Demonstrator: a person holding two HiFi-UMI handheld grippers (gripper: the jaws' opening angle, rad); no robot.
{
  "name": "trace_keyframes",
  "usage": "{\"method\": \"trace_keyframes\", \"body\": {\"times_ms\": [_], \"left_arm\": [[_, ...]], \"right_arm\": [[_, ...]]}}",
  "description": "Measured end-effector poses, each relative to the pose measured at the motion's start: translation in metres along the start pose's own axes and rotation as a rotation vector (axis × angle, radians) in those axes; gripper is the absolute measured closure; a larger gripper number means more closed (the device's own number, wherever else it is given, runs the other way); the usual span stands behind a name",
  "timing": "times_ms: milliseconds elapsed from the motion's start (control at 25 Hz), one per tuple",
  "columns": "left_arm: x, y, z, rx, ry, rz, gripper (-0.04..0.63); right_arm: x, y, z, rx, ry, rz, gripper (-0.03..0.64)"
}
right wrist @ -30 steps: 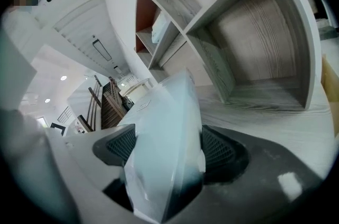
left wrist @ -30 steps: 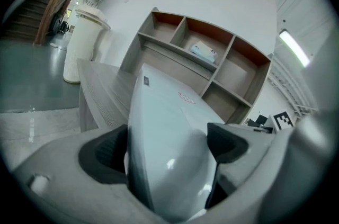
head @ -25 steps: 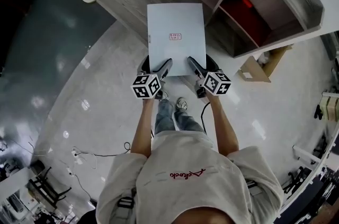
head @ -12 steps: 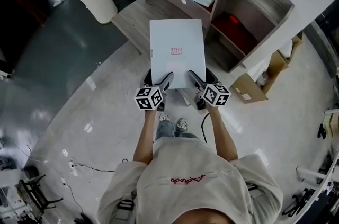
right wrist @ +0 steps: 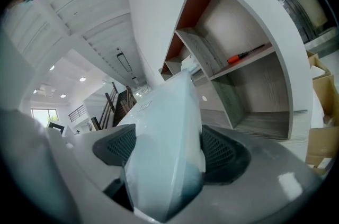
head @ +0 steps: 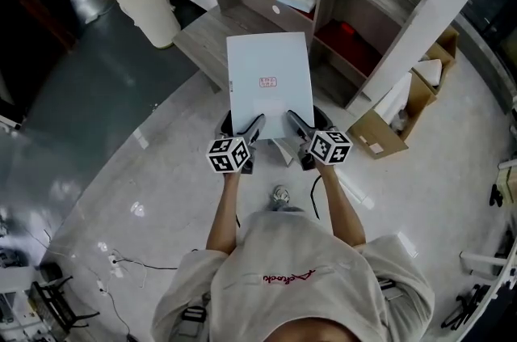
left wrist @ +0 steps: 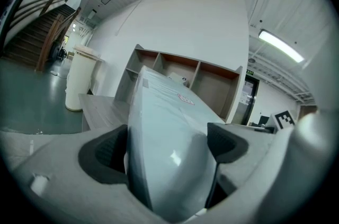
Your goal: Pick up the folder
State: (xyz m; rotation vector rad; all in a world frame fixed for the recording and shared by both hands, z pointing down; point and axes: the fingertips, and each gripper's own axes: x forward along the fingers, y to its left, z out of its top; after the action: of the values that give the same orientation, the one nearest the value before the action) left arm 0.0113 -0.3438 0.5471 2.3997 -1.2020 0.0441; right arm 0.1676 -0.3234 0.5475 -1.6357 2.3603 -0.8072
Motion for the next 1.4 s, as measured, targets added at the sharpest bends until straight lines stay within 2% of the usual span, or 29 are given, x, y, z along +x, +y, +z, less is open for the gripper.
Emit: {"method": "trace_keyframes", "body": {"times_ms": [400, 920, 1400], "left_arm": [[-0.078, -0.007, -0.024, -0.011, -0.010, 0.003, 0.115], [-0.174, -0.048, -0.055, 0.006, -0.031, -0.007, 0.115], [-0.212, -0.070, -0.073, -0.003, -0.049, -0.005, 0.115]], "right_arm": [[-0.050, 0.050, -0.040, -0.016, 0.000, 0.001, 0.218], [-0.139, 0.103, -0.078, -0.042, -0.025, 0.006, 0.219], [-0.180, 0.119, -0.092, -0.068, -0.026, 0.008, 0.221]]}}
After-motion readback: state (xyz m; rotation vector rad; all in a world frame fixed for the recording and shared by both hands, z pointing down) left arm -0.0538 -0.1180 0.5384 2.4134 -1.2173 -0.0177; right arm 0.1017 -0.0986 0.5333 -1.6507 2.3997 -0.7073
